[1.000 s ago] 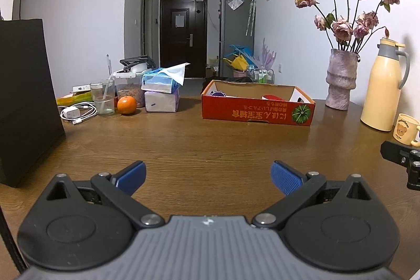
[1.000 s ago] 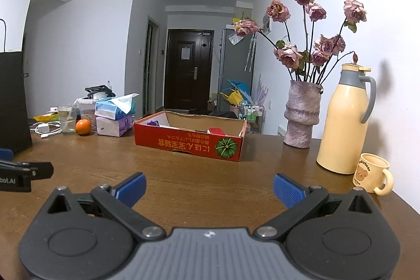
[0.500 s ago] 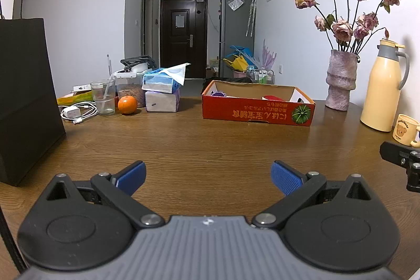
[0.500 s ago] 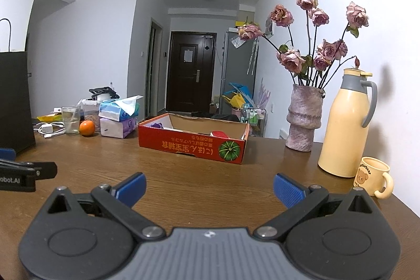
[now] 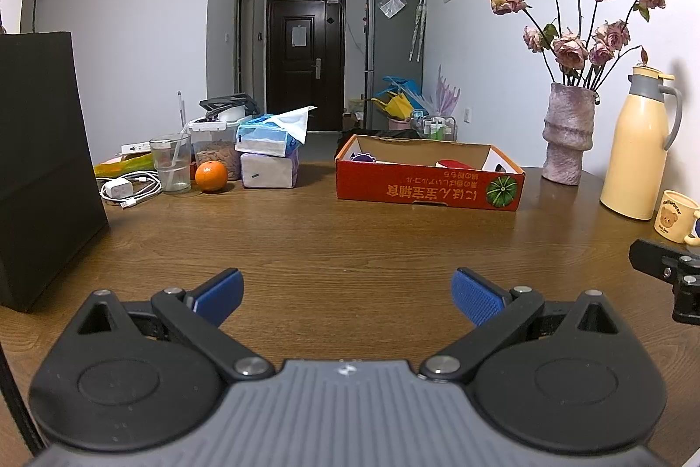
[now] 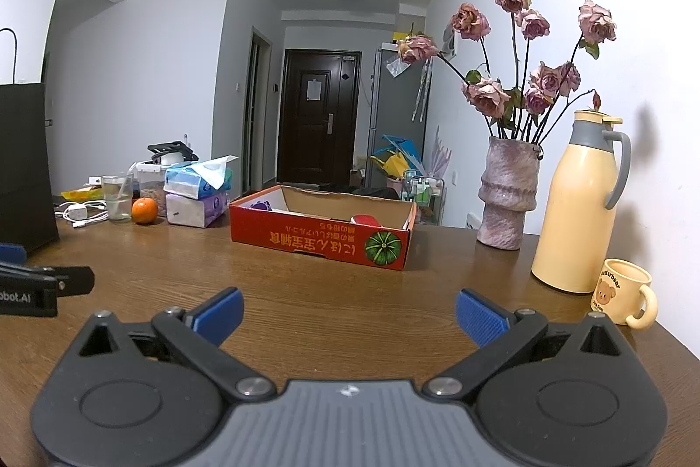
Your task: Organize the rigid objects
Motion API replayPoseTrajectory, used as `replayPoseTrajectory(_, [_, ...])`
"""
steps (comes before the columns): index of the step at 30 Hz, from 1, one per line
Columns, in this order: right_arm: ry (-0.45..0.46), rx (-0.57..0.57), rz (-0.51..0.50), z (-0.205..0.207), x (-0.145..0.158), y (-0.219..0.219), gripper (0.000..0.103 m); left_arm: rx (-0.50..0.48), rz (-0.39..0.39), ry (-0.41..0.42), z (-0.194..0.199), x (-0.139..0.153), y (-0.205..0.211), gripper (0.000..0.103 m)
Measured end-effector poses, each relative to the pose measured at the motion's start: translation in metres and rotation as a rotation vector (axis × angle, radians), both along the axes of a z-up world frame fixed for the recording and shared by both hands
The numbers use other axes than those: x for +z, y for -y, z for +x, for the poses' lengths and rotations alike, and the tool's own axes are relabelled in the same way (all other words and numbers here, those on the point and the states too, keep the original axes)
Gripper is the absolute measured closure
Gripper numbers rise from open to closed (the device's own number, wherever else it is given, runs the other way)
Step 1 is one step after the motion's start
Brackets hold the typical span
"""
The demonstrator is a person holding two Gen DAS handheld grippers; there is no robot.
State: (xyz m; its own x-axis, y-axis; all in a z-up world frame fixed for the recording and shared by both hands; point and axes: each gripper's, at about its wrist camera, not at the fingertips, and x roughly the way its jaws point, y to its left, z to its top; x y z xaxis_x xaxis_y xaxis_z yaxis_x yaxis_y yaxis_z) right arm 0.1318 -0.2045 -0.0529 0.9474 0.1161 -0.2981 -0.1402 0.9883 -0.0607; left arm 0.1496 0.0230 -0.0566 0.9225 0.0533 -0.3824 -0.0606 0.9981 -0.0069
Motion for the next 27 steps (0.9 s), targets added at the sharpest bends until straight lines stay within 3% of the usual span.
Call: replayPoseTrajectory(27, [-0.009, 0.0, -0.002, 0.0044, -0.006, -0.0009, 0.0, -0.035, 0.003, 0.003, 0.0027, -0.0017, 0.0076, 0.0])
